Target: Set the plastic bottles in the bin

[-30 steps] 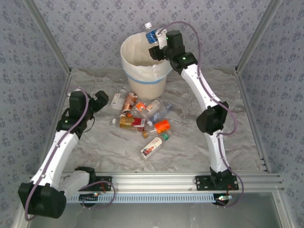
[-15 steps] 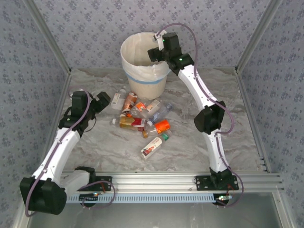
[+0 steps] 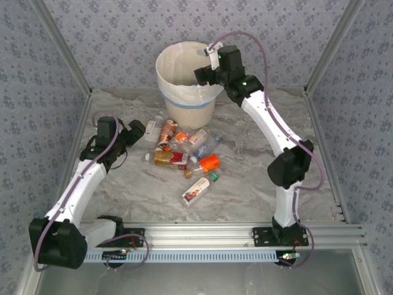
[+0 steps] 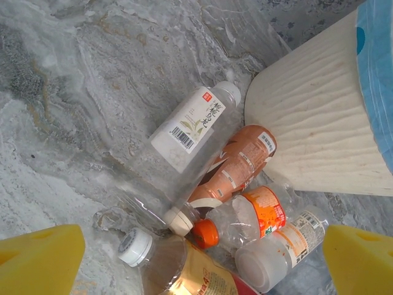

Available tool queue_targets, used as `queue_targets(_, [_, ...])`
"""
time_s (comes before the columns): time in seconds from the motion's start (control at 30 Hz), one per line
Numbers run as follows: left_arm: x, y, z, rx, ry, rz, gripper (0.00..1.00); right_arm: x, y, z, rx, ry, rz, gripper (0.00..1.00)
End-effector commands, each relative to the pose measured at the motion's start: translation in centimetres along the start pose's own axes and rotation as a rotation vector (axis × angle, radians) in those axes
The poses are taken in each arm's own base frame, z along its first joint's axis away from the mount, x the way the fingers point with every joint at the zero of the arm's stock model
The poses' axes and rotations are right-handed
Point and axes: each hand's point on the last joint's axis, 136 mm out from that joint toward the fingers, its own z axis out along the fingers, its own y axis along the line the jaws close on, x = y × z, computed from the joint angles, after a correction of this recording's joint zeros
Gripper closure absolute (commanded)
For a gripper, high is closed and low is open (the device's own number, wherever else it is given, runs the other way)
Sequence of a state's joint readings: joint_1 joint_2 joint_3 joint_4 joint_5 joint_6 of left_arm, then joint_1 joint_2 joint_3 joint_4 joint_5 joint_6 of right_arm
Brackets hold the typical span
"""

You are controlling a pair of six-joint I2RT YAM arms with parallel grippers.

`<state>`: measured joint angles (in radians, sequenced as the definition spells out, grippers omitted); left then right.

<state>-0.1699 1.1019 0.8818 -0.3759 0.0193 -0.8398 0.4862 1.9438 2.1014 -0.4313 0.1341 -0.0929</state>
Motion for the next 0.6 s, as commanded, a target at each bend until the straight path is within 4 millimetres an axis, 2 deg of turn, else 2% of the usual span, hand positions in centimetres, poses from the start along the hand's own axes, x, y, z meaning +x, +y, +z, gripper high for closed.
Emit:
queue_targets(0.0, [0.1, -0.1, 0.0, 0.001, 0.021, -0.026, 0.00, -1.9, -0.4, -2.8, 0.004, -0.102, 0.050, 0.05])
queue_targets(0.13, [0.5, 0.3, 0.2, -0.010, 0.039, -0.037, 0.01, -1.1, -1.0, -5.4, 0.019, -0.145, 0.094, 0.04])
queue_targets(0.3, [1.6, 0.9, 0.4, -0.021, 0.066, -0.094, 0.01, 1.0, -2.9, -8.6, 0.095, -0.156, 0.196, 0.00])
queue_targets(0.57, [2.6, 2.2, 0.2, -0.035, 0.045, -0.190, 0.01, 6.1, -5.8, -12.1, 0.224, -0.076, 0.345, 0.00])
